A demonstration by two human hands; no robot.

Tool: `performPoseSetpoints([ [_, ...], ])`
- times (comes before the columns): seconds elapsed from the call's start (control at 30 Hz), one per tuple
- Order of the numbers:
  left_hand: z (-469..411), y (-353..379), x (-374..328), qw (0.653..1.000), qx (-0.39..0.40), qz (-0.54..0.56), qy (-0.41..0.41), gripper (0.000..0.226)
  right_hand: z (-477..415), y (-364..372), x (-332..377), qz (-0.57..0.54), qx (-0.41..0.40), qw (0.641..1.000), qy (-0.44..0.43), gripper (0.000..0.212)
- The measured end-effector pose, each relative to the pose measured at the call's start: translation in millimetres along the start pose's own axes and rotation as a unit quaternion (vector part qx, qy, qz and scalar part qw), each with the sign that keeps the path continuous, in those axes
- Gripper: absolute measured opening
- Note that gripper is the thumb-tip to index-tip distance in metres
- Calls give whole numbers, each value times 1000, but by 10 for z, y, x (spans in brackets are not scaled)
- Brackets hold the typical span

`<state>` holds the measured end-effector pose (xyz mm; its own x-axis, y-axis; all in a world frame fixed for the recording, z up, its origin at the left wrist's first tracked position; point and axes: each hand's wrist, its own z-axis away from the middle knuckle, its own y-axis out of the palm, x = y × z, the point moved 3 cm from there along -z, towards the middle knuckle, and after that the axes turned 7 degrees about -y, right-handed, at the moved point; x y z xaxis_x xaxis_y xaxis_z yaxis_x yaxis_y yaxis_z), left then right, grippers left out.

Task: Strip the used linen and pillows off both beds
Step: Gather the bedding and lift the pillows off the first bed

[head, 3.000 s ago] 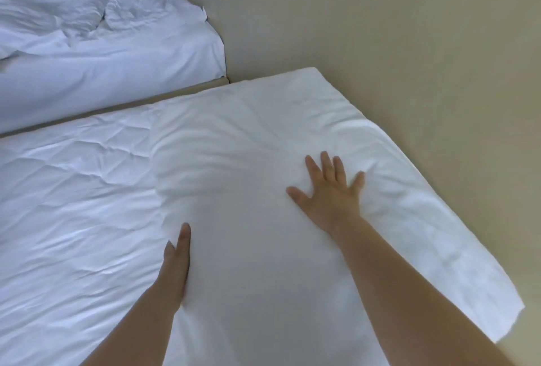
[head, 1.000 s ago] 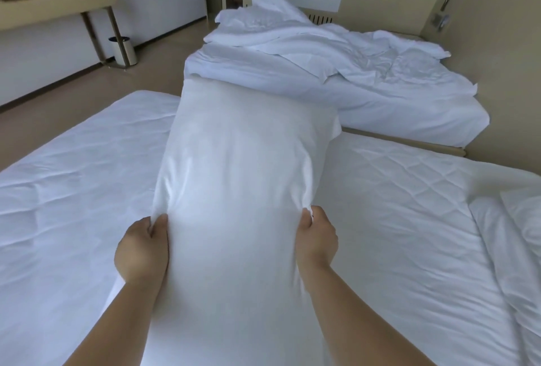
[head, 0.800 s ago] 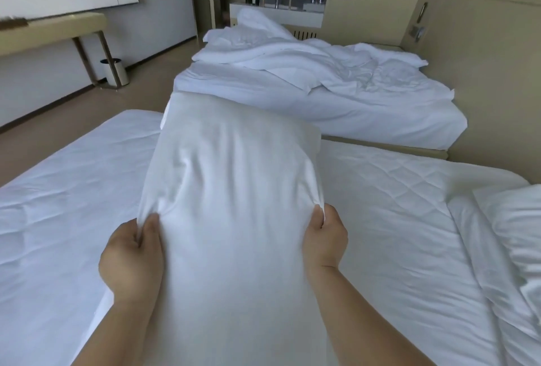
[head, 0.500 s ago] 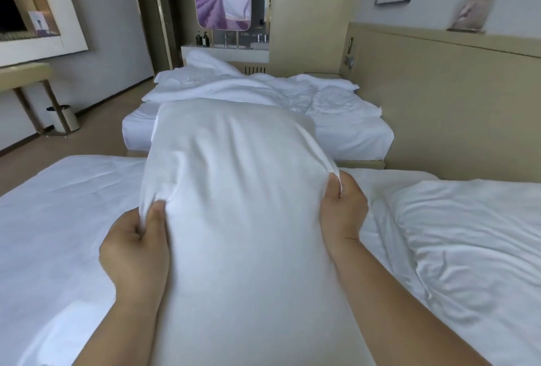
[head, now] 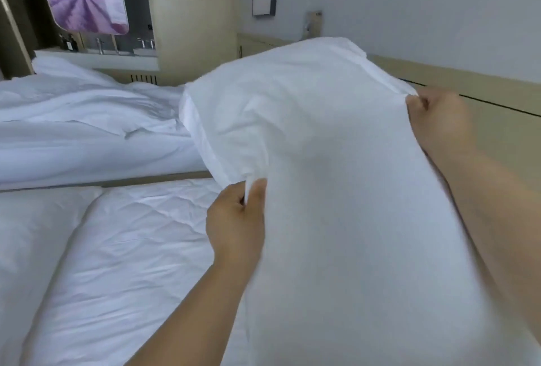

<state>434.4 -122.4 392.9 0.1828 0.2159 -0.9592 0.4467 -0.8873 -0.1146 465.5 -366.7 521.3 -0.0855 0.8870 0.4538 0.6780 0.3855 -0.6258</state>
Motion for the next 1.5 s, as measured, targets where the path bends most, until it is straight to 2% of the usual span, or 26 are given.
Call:
performPoseSetpoints([
  [0.1,211,806,488,977,124,-100,-141,45,129,281,-960,27,110,982,150,31],
  [0.17,353,1142,870,948,187,-139,-215,35,457,575,-1571,25,207,944,257,47],
  [0.2,402,1229,990,942,197,-136,-237,24,621,699,-1818,14,239,929,282,52],
  [0.27,409,1334,1106,948,167,-108,-247,1,816,847,-2154,-26,242,921,303,55],
  [0.33,357,1411,1188,952,132,-86,-261,34,841,906,-2315,-41,234,922,305,56],
  [0.4,336,1440,1237,937,121,-41,-325,65,802,934,-2413,-41,231,922,308,61],
  [0.47,351,1485,1273,922,144,7,-360,73,787,958,-2443,-50,235,920,309,63],
  [0.53,367,1535,1261,924,165,22,-345,67,767,991,-2450,-55,235,922,302,57],
  [0.63,345,1558,1227,932,167,-2,-321,55,679,983,-2321,-23,186,948,257,26],
  [0.73,281,1545,1161,929,197,41,-310,51,470,908,-2067,-29,84,979,185,32],
  [0.83,177,1587,1051,908,261,146,-293,64,136,777,-1830,-55,23,990,130,22],
  [0.93,157,1572,1011,913,285,96,-276,91,-100,827,-1742,-30,42,993,102,25],
  [0.97,170,1558,1067,912,287,78,-282,89,-88,897,-1767,-3,65,992,113,25],
  [1.03,183,1496,1192,917,275,42,-286,69,60,1073,-1881,42,128,979,154,32],
  [1.1,147,1427,1313,919,269,13,-288,57,250,1171,-1950,38,173,963,205,42],
  [1.2,90,1318,1359,923,268,23,-275,46,380,1133,-1876,1,169,956,239,58],
  [1.3,144,1212,1328,915,268,32,-300,42,477,1012,-1624,16,179,962,205,66],
  [1.4,209,990,1215,908,298,3,-294,50,561,963,-1244,70,196,967,146,61],
  [1.5,204,467,1167,920,297,-22,-254,43,705,1057,-652,-21,152,983,101,48],
])
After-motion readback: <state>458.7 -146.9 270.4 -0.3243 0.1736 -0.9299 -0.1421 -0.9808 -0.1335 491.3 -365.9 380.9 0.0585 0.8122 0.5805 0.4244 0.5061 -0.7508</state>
